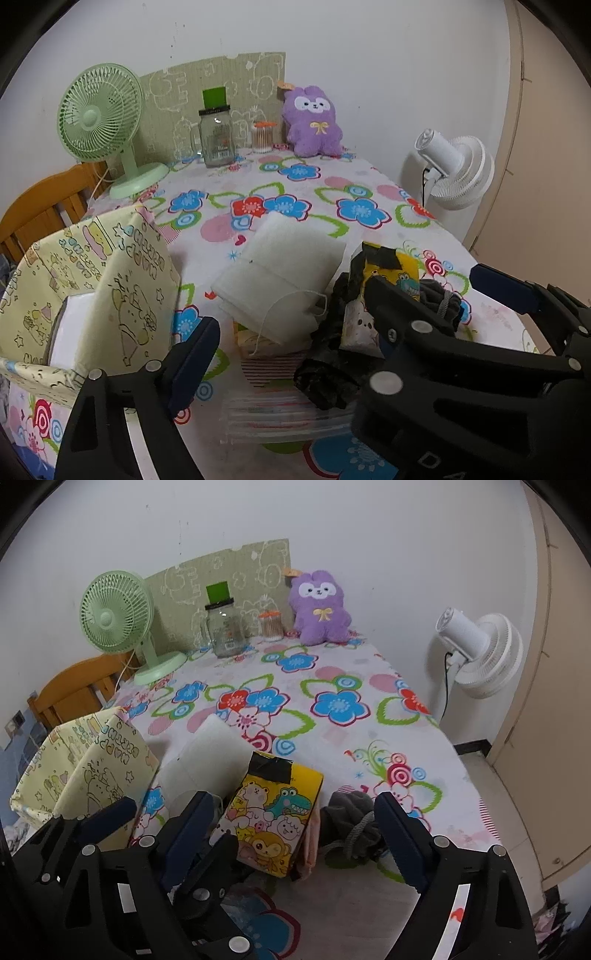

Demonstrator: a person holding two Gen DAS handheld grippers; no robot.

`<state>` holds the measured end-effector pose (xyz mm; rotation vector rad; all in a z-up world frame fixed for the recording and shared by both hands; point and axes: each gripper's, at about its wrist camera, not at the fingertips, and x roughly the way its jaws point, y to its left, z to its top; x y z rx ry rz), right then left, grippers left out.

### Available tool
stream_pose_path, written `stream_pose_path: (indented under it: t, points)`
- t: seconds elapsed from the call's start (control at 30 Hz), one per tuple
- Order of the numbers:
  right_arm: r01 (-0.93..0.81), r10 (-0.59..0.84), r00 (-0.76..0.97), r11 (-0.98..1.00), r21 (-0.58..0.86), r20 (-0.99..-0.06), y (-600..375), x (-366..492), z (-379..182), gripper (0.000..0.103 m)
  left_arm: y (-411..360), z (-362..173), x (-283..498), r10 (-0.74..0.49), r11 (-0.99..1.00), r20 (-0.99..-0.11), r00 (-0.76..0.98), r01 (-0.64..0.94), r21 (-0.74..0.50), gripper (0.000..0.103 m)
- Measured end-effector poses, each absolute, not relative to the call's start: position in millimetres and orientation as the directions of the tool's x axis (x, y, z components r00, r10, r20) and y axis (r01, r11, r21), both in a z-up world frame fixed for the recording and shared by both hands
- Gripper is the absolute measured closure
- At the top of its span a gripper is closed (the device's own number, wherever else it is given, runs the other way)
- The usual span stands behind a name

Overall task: Organize soft objects
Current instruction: 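Move left tool to white cloth while right tool approaches yellow cartoon pack, then grasp the folded white cloth with left tool while right tool grasps yellow cartoon pack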

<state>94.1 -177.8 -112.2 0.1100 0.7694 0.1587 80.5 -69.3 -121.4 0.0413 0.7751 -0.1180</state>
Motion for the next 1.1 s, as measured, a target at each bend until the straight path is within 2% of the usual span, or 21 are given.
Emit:
stream_pose_path:
  t: [0.2, 0.33, 0.4, 0.73, 0.9, 0.93, 1.1]
  points:
    - [-0.114, 0.197, 0.671, 0.98, 0.164, -0.715, -169, 105, -125, 0.022, -67, -128, 87, -0.085, 0.993, -0.71, 0.699, 0.118, -0.002, 0.014]
    - [-0.121, 0.221, 0.646, 0.975, 0.188, -0.731, -167, 109, -131, 0.034, -65, -132, 91, -0.102, 0.991, -0.722, 0.684, 0.129, -0.018, 0.015]
    - [-0.127, 0.236, 0.639, 0.971, 0.202, -0.732, -166, 110, -131, 0.044, -64, -132, 93, -0.103, 0.992, -0.726, 0.68, 0.126, -0.023, 0.015]
    - [-0.121, 0.225, 0.661, 0.973, 0.194, -0.716, -169, 111, -125, 0.06, -68, -127, 93, -0.091, 0.992, -0.715, 0.693, 0.125, -0.005, 0.015]
    - [-0.104, 0.214, 0.679, 0.975, 0.197, -0.702, -176, 111, -121, 0.064, -68, -120, 94, -0.061, 0.995, -0.698, 0.714, 0.101, 0.016, 0.015]
    - [-0.101, 0.212, 0.684, 0.975, 0.198, -0.698, -178, 112, -120, 0.079, -68, -119, 94, -0.056, 0.995, -0.694, 0.718, 0.097, 0.02, 0.015]
    - [-0.099, 0.216, 0.686, 0.974, 0.205, -0.695, -183, 118, -116, 0.079, -71, -116, 102, -0.014, 0.996, -0.684, 0.729, 0.07, 0.054, 0.015]
